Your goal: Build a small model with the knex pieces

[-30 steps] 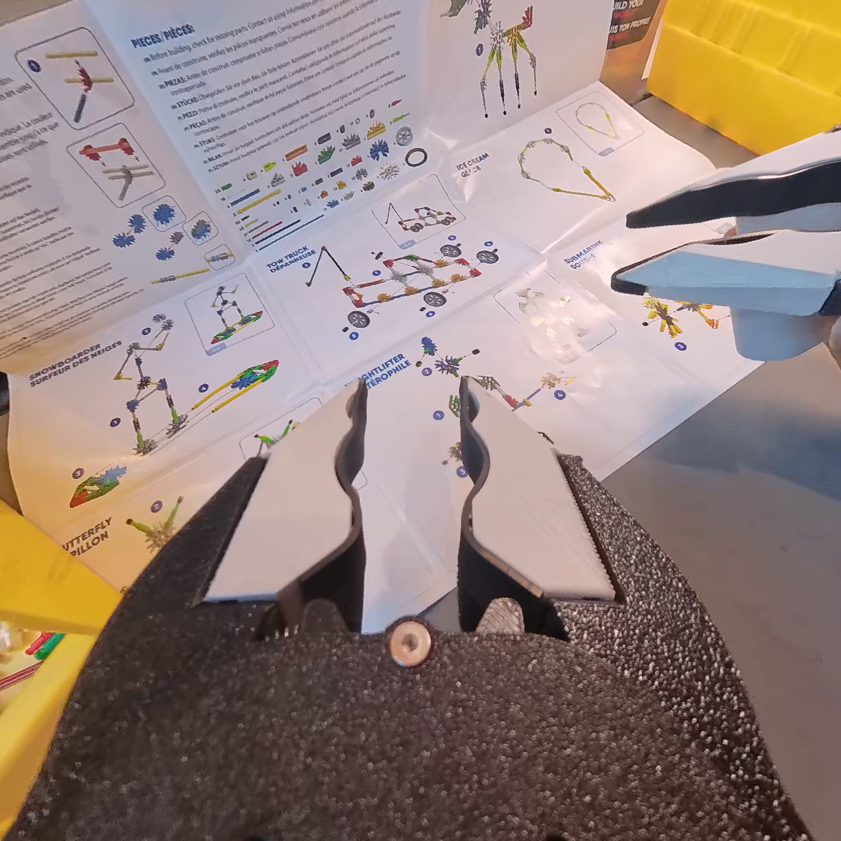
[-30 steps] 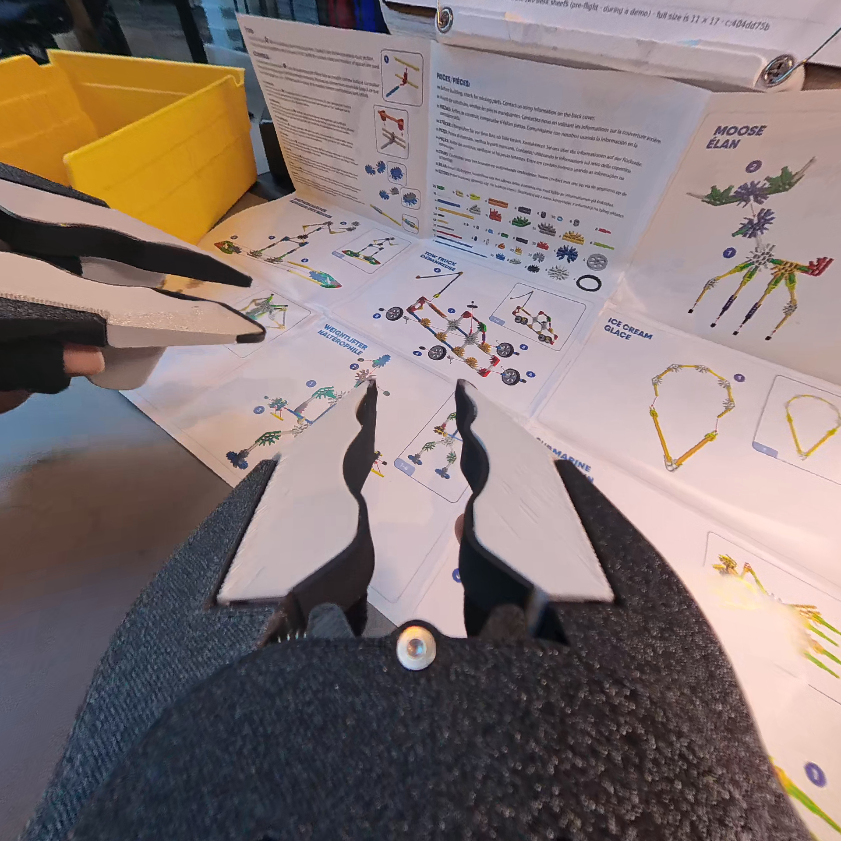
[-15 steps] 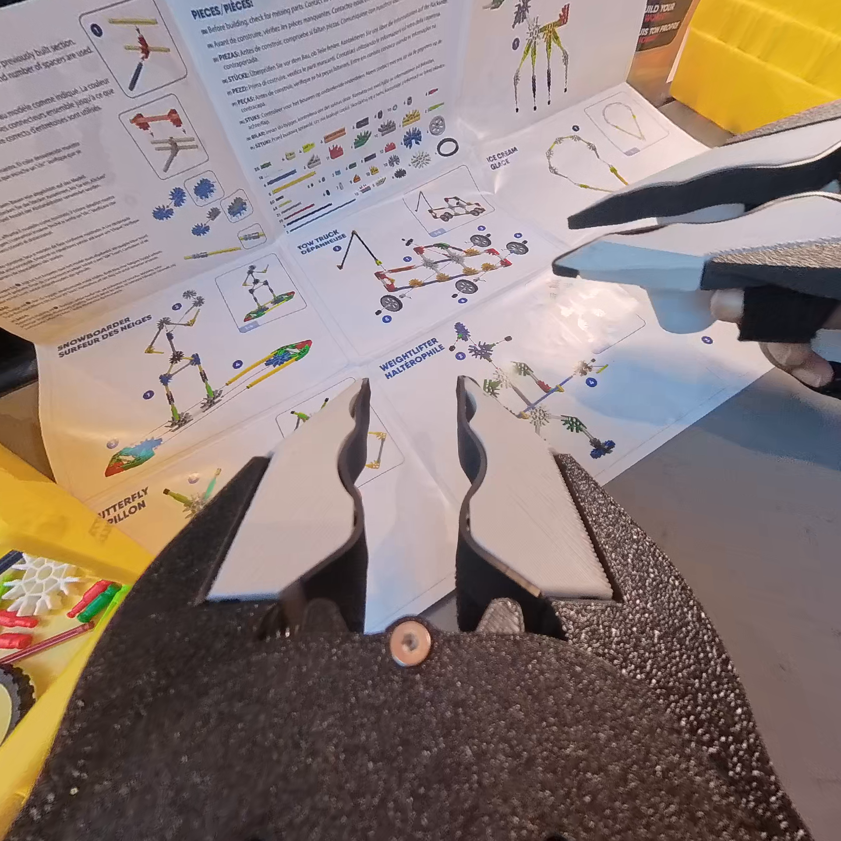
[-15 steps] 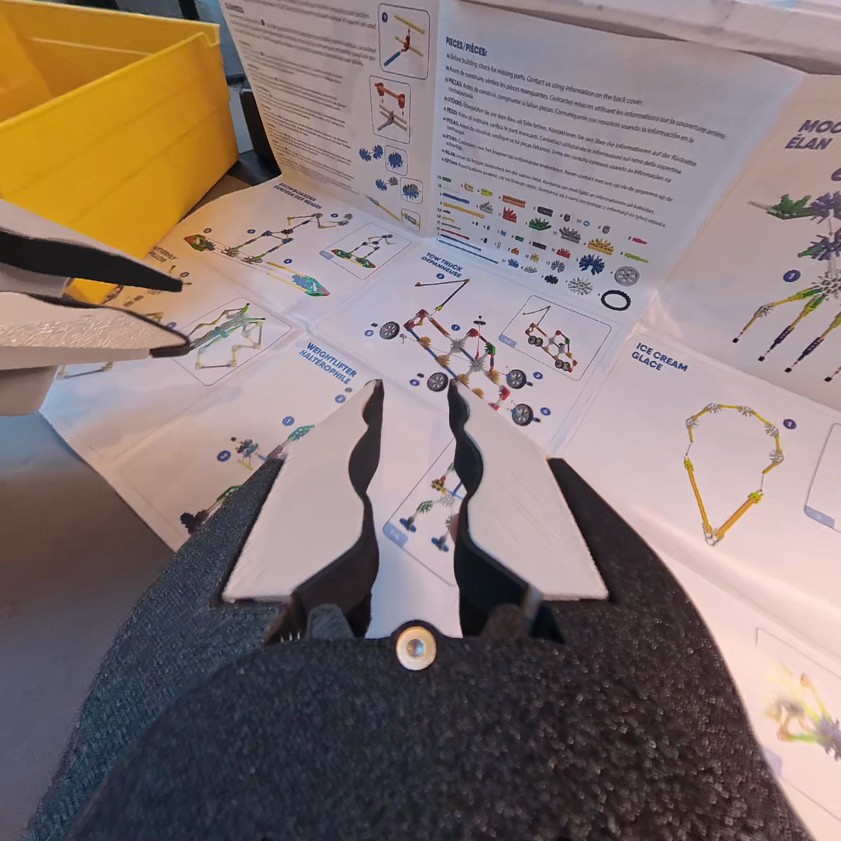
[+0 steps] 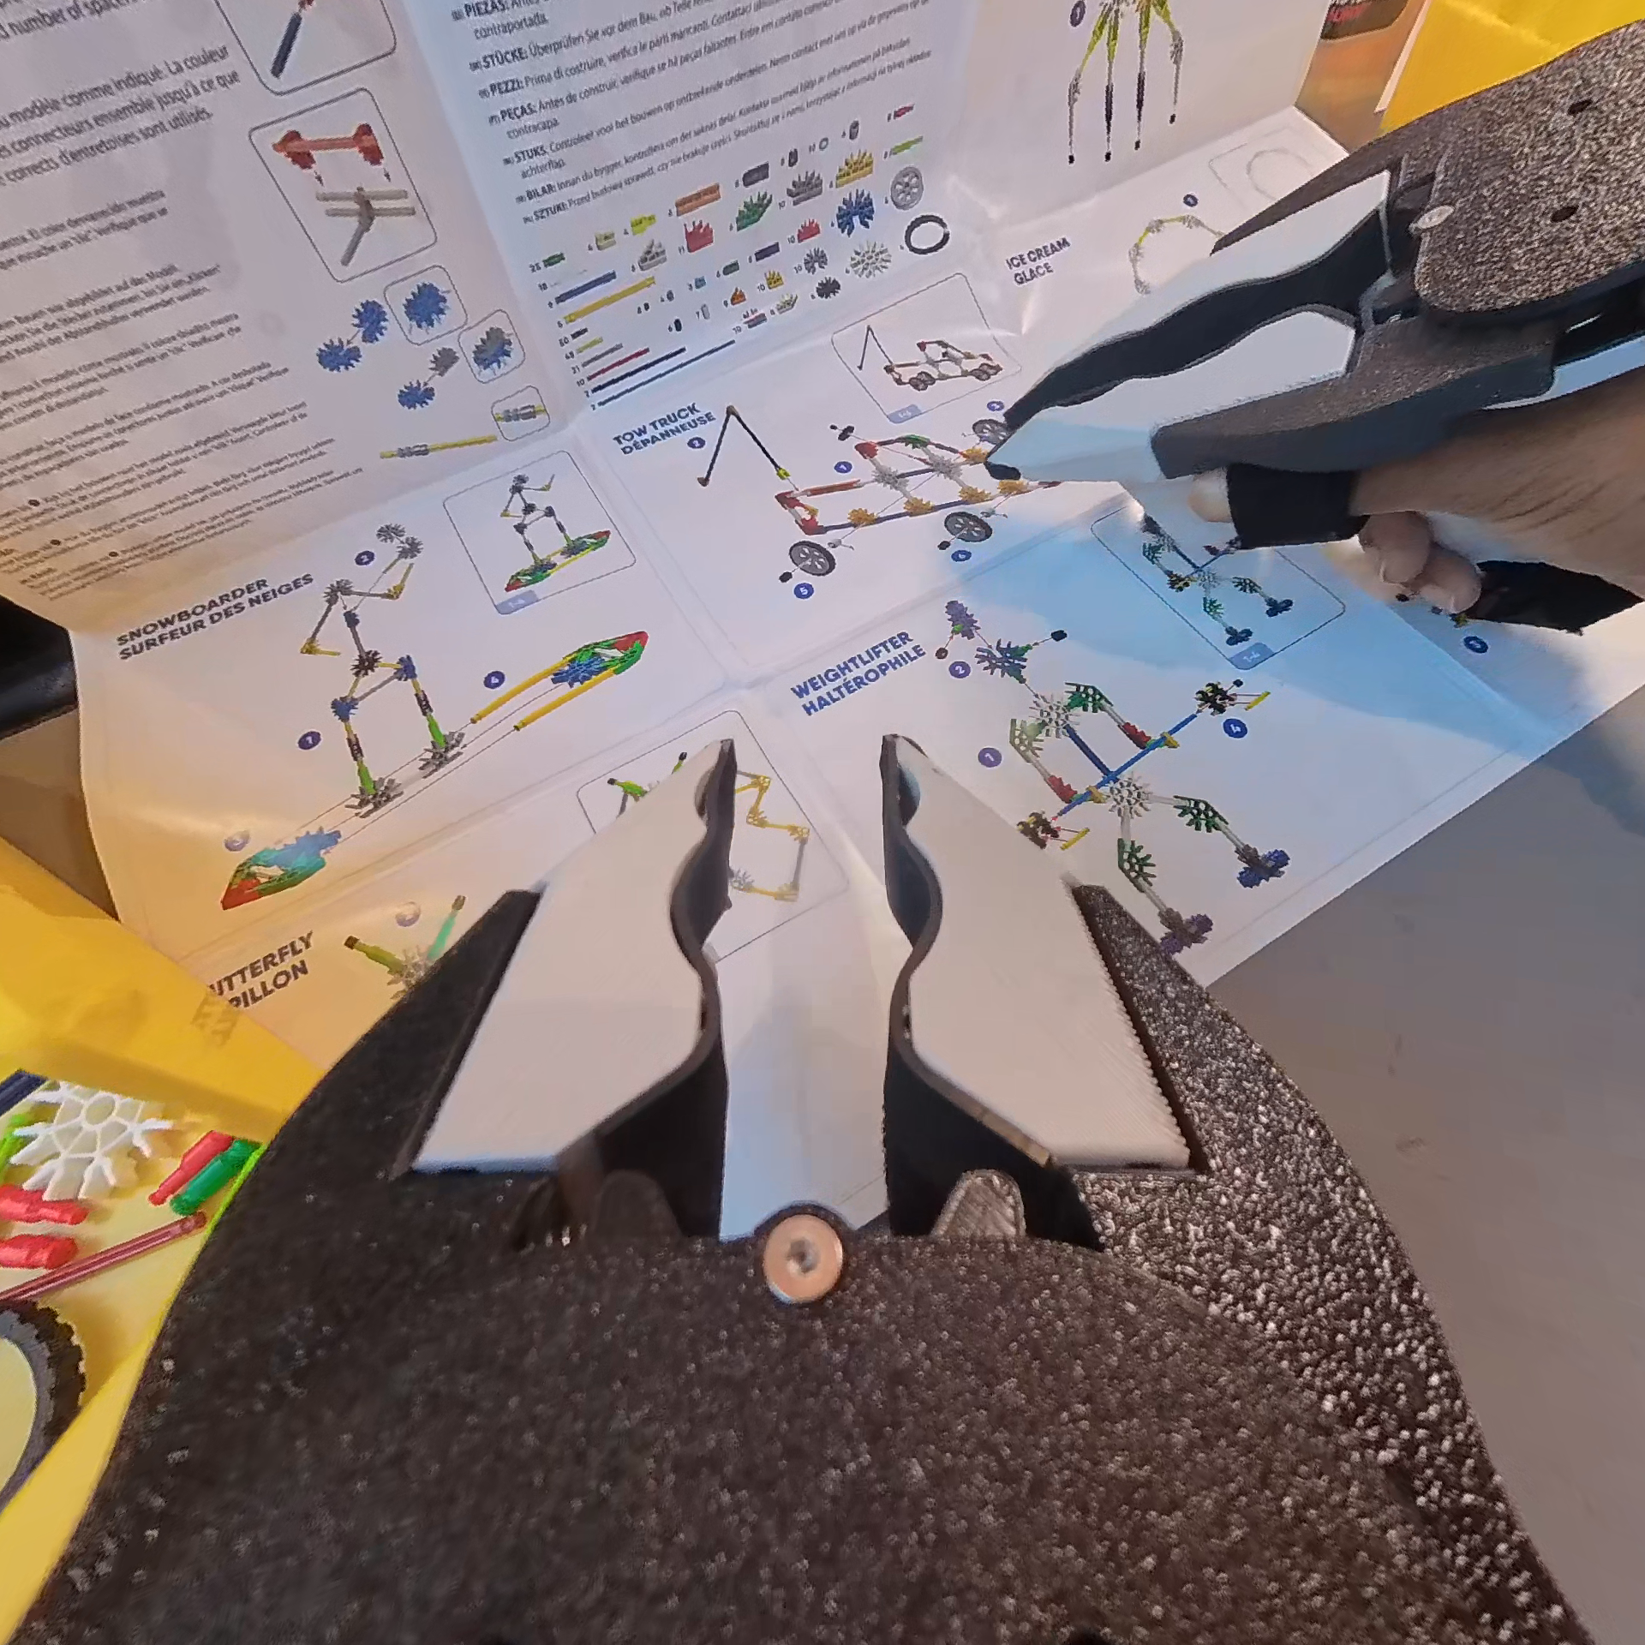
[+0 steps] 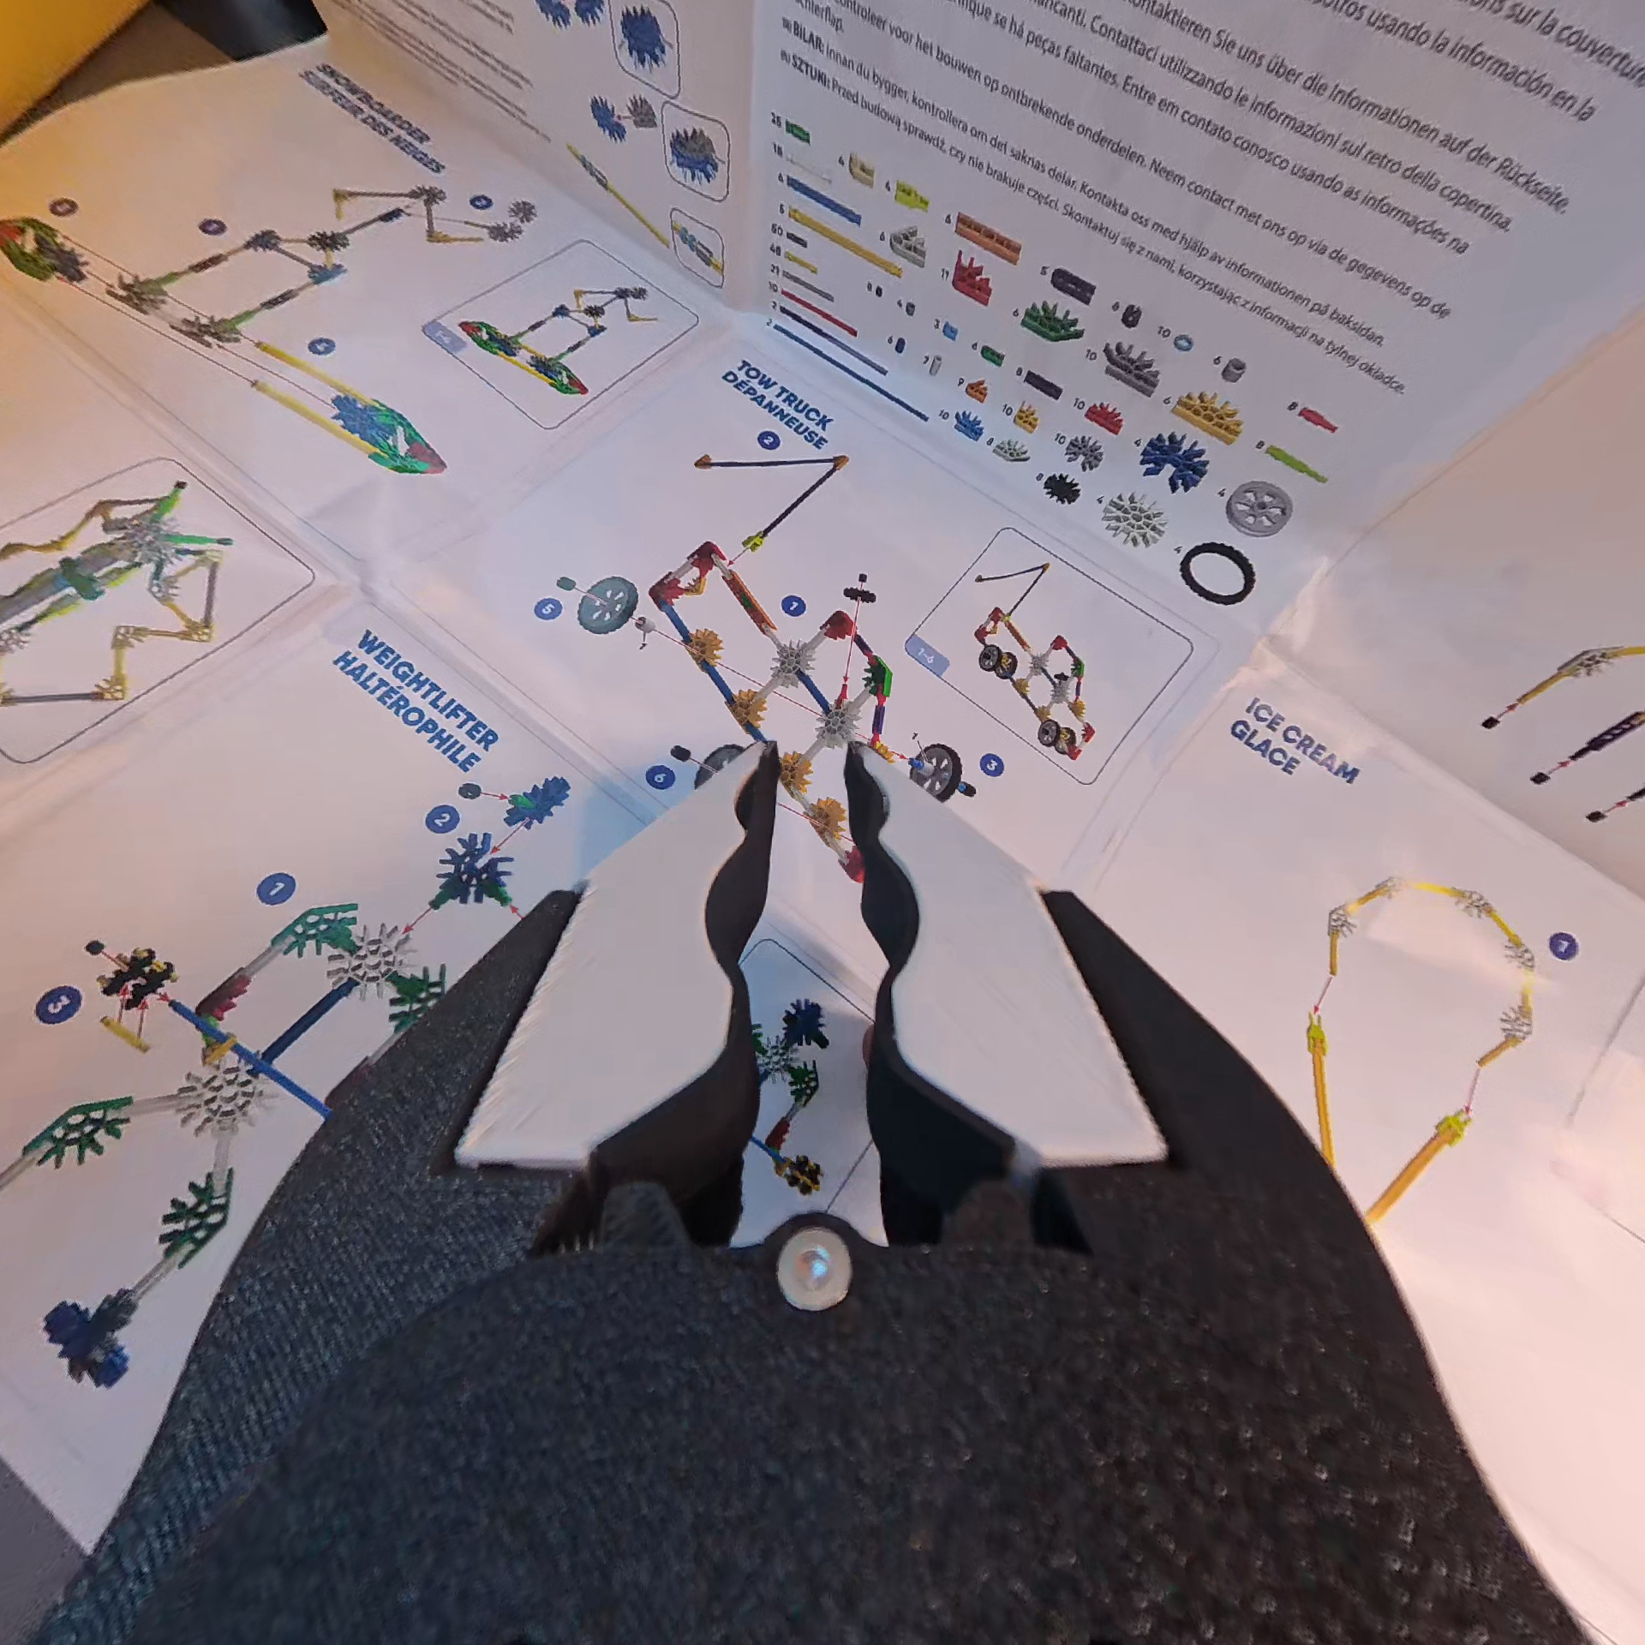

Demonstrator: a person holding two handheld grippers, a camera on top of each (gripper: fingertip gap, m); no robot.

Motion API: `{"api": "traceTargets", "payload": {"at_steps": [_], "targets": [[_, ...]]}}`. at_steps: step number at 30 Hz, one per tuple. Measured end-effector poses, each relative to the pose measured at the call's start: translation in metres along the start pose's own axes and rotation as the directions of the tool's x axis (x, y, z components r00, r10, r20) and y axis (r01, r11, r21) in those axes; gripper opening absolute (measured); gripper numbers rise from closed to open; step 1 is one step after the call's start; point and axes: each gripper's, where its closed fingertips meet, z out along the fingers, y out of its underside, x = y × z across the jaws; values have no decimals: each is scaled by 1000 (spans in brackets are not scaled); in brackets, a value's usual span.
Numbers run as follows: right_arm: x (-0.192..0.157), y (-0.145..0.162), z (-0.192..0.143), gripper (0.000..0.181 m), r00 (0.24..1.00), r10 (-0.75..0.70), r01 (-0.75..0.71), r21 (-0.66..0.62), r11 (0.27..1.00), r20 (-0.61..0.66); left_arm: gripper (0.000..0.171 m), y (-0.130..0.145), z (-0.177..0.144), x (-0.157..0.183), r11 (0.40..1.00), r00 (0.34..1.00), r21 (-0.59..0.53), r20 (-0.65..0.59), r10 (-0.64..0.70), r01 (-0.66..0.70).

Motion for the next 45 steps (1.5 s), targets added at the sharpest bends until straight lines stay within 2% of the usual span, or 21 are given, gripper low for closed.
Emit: {"api": "traceTargets", "payload": {"at_steps": [17,21,24,28,33,38,45], "targets": [[15,5,-4,20,1000,-9,9,3,1000,-22,29,10,5,2,998,999,-46,-13,45,-45],[18,4,-7,22,1000,-5,5,6,1000,-27,28,19,6,1,993,997,-97,-21,73,-74],[19,6,-7,22,1000,0,1,5,1000,-29,16,28,8,5,983,993,-148,-60,98,-106],[21,8,-5,23,1000,-1,1,0,1000,-29,18,47,10,5,954,984,-243,-75,163,-177],[21,9,-7,24,1000,-3,3,-1,1000,-26,8,51,7,10,938,979,-284,-107,175,-199],[20,6,0,25,1000,-7,6,-11,1000,-24,8,56,-1,14,921,977,-335,-145,159,-200],[17,20,3,26,999,-42,40,-71,997,-23,8,59,-8,20,905,973,-370,-173,156,-211]]}}
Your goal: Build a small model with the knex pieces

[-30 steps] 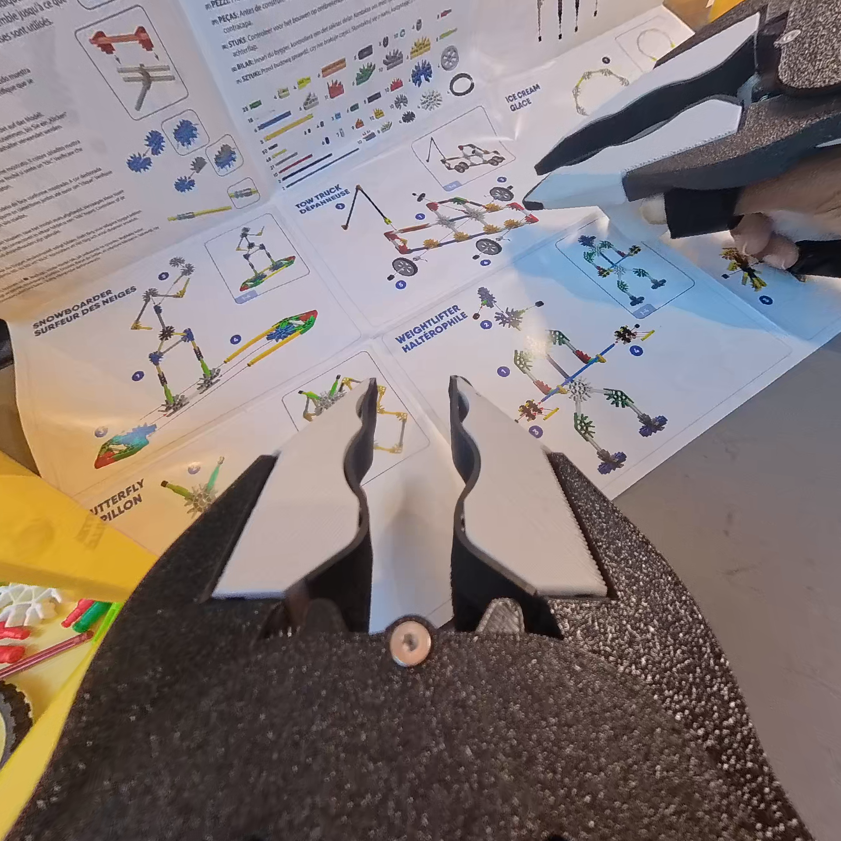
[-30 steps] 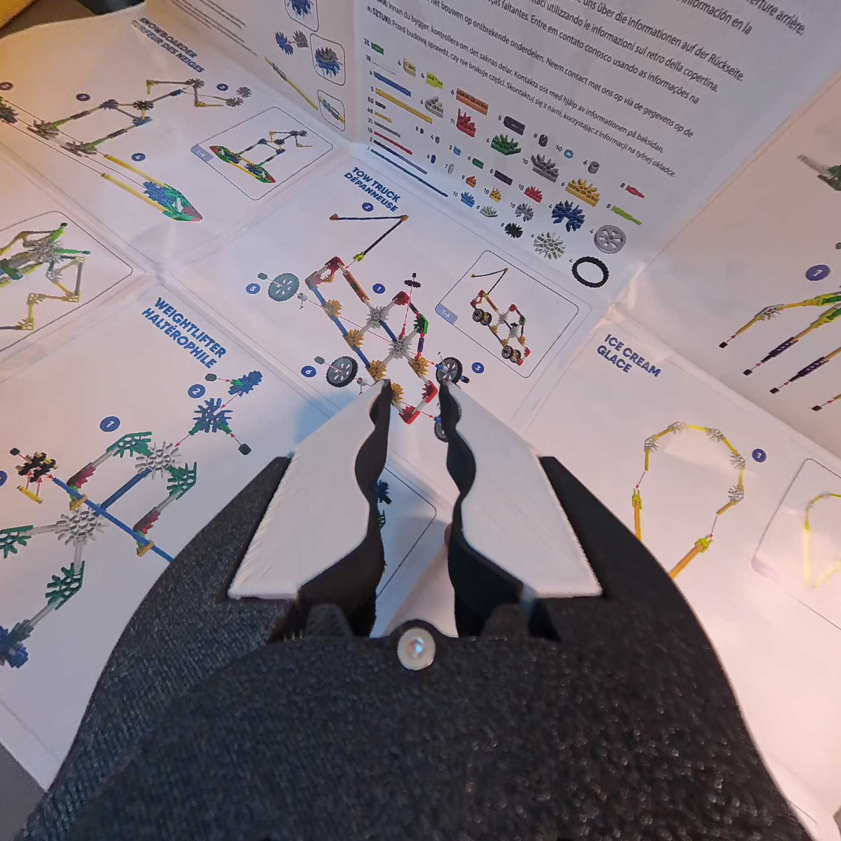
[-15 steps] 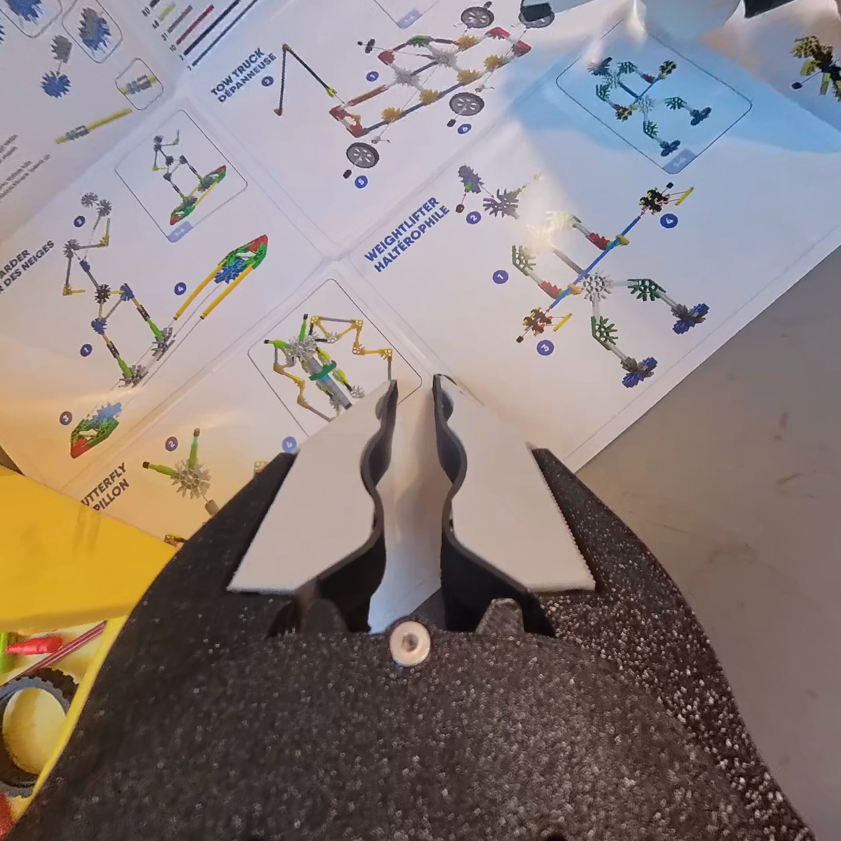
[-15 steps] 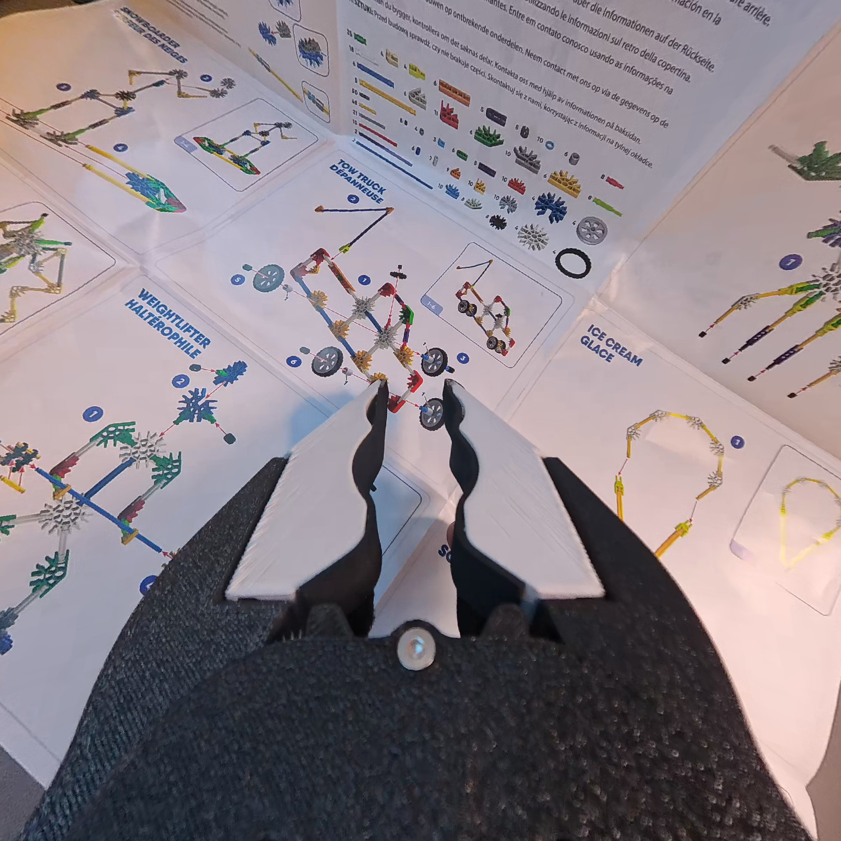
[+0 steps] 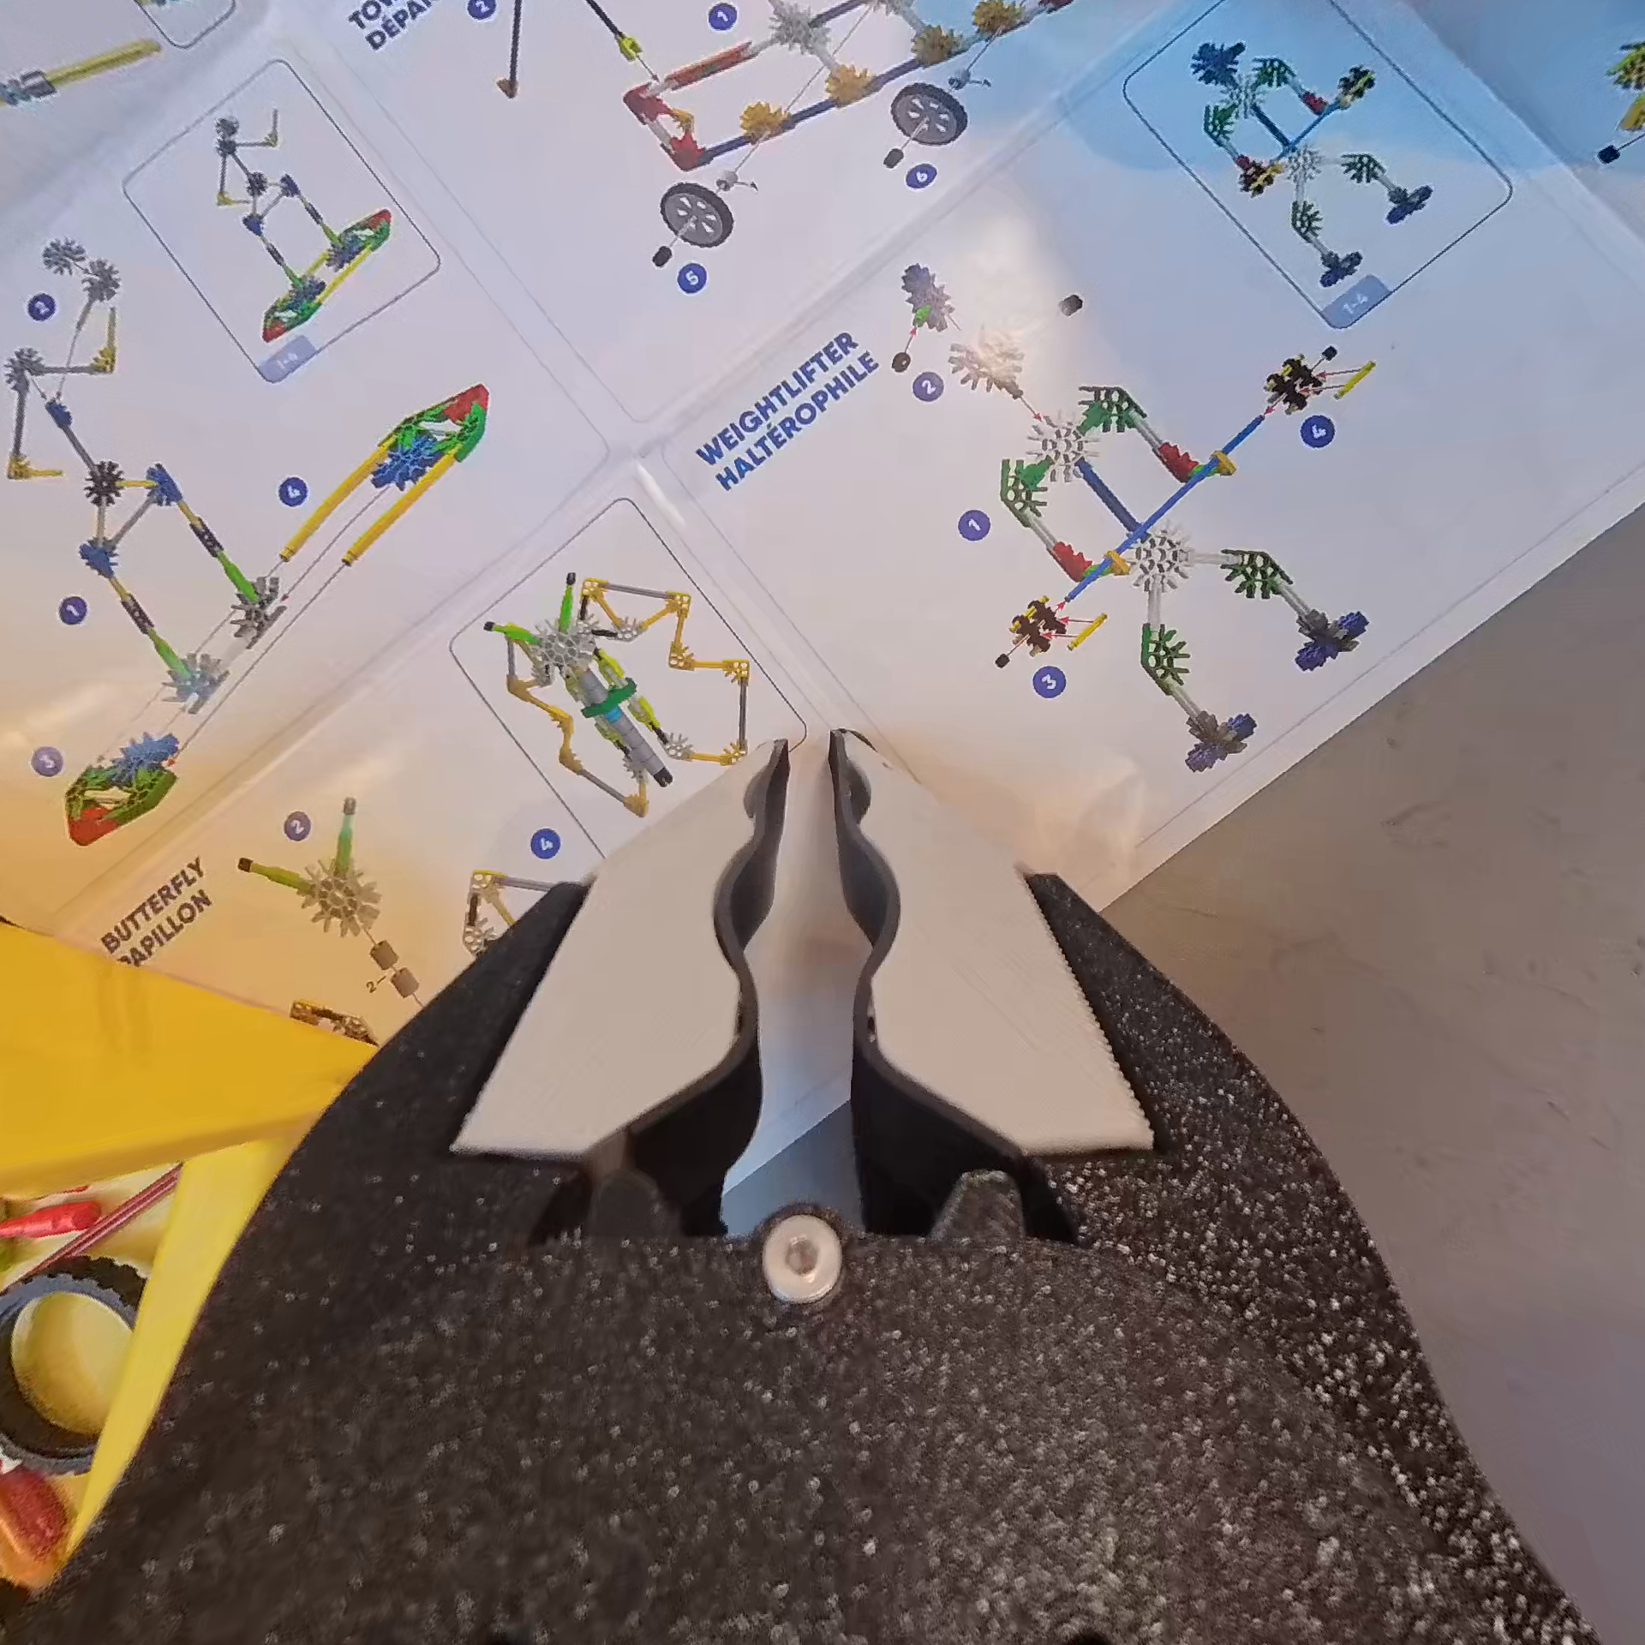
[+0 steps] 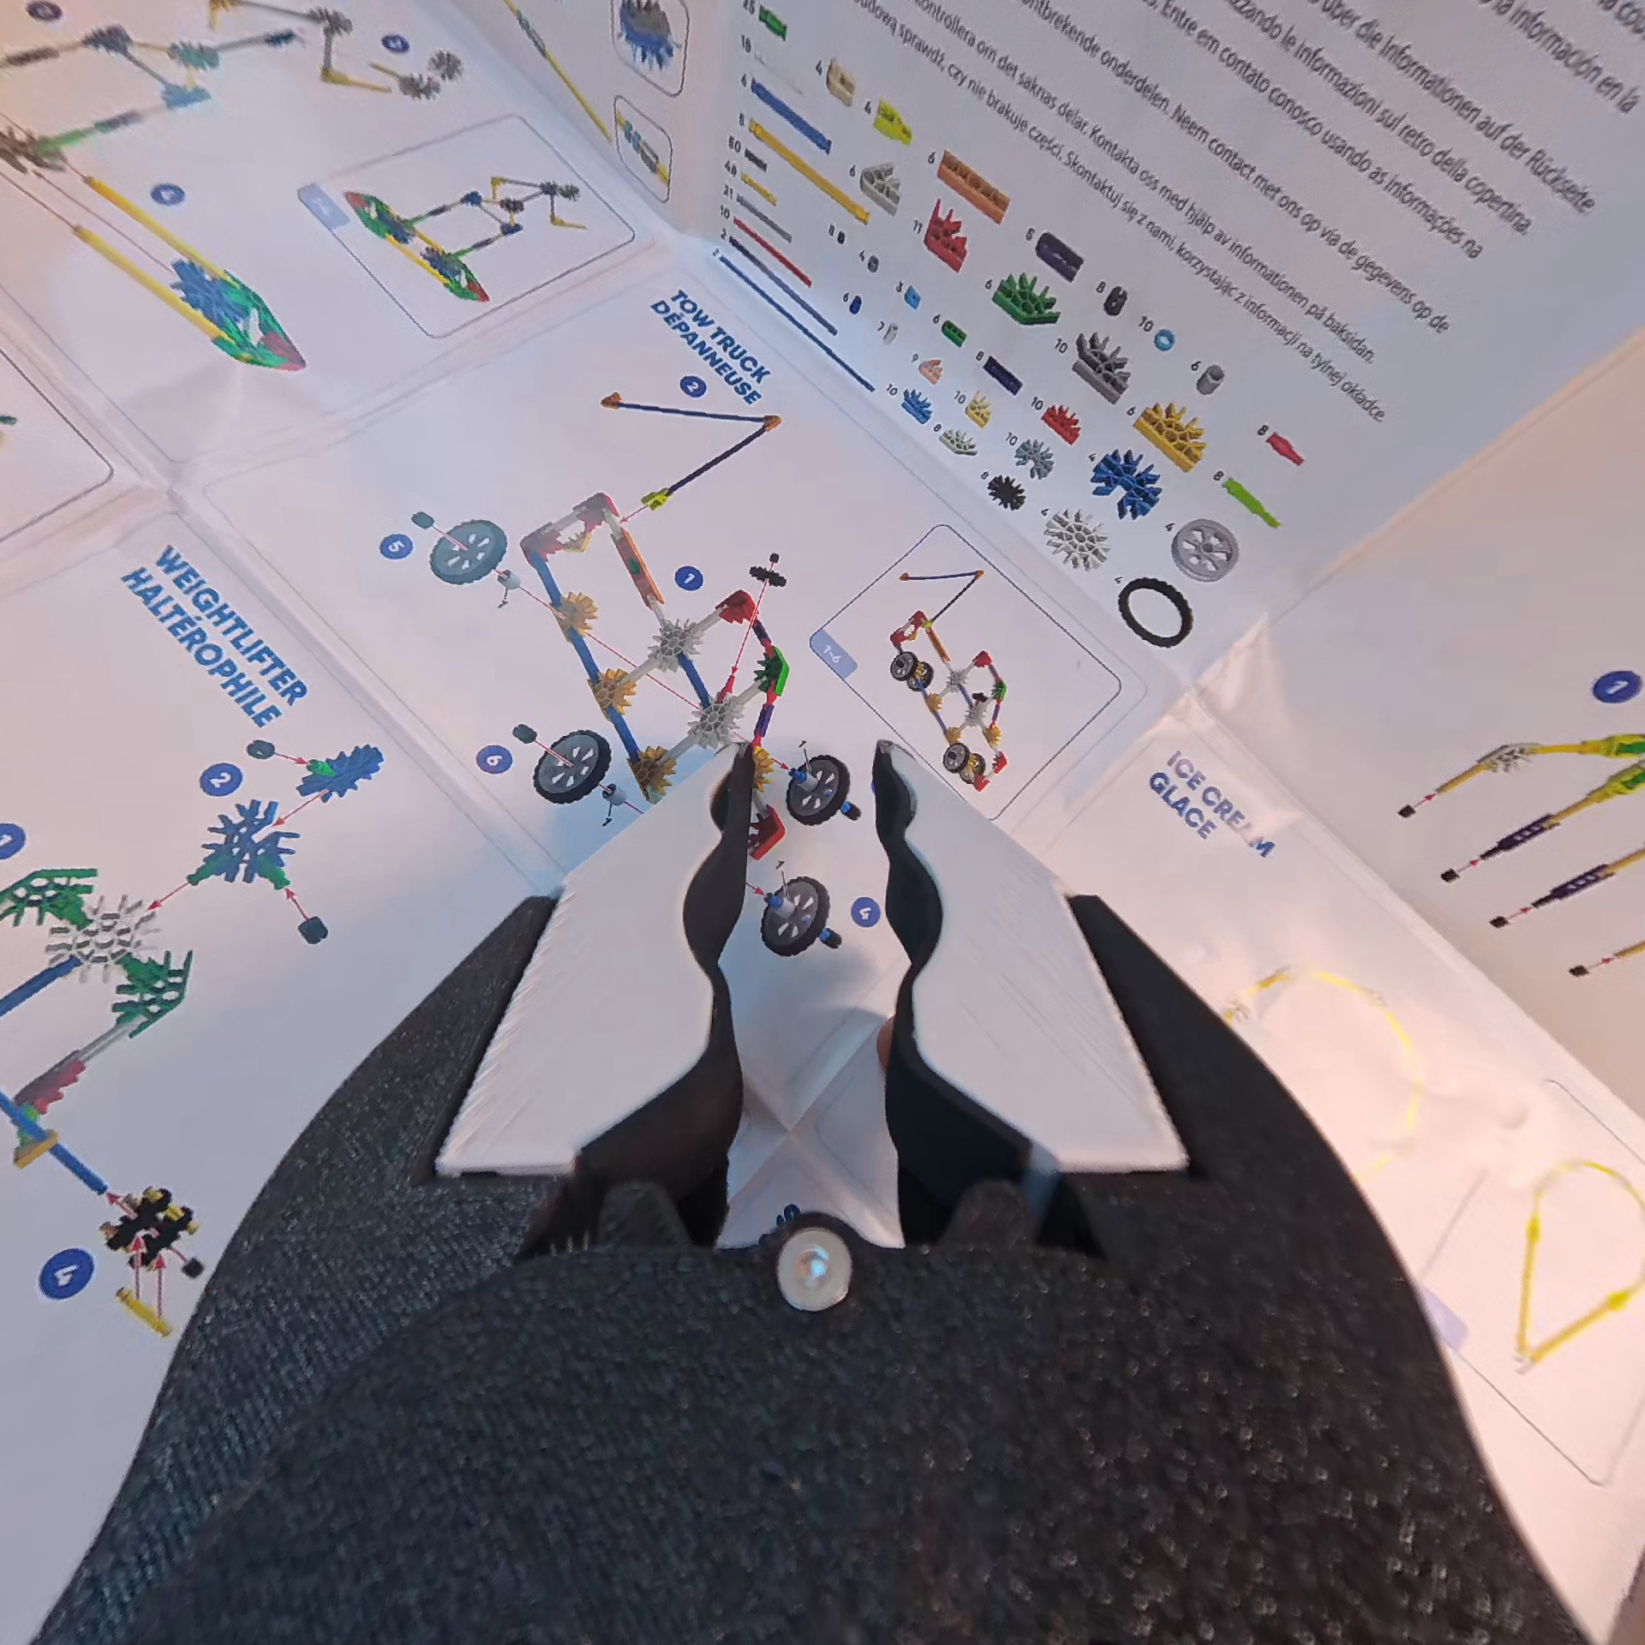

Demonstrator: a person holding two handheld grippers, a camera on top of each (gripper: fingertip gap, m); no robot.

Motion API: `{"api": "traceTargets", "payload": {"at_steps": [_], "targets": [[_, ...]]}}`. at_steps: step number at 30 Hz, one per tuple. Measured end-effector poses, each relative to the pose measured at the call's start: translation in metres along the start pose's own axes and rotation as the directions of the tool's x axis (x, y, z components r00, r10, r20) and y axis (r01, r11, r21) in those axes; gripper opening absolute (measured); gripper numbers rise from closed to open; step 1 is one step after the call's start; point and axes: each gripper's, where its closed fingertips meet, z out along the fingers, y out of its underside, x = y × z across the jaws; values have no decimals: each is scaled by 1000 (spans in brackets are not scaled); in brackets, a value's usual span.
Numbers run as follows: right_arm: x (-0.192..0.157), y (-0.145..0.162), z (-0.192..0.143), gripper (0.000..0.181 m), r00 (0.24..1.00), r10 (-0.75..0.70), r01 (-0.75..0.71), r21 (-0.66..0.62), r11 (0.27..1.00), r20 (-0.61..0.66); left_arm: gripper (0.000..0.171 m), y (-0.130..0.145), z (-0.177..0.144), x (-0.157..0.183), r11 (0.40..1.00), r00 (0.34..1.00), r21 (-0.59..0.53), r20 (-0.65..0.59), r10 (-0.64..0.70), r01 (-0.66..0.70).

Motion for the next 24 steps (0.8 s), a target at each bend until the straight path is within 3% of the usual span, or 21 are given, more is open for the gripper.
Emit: {"api": "traceTargets", "payload": {"at_steps": [5,17,19,21,24], "targets": [[-6,3,2,19,993,-116,114,-51,992,-20,4,2,-2,8,999,999,-27,-4,37,-37],[-7,5,2,15,994,-95,98,-63,993,55,14,1,-5,32,998,991,-24,-122,46,-49],[-7,5,0,22,995,-85,88,-44,995,49,18,-2,-4,33,1000,988,6,-155,9,-8],[-11,2,-8,37,995,-52,55,-32,998,86,22,-8,-4,24,999,993,45,-122,-3,8],[-10,-15,-30,44,994,-25,22,32,999,105,25,-26,-13,9,987,998,158,-56,-34,42]]}}
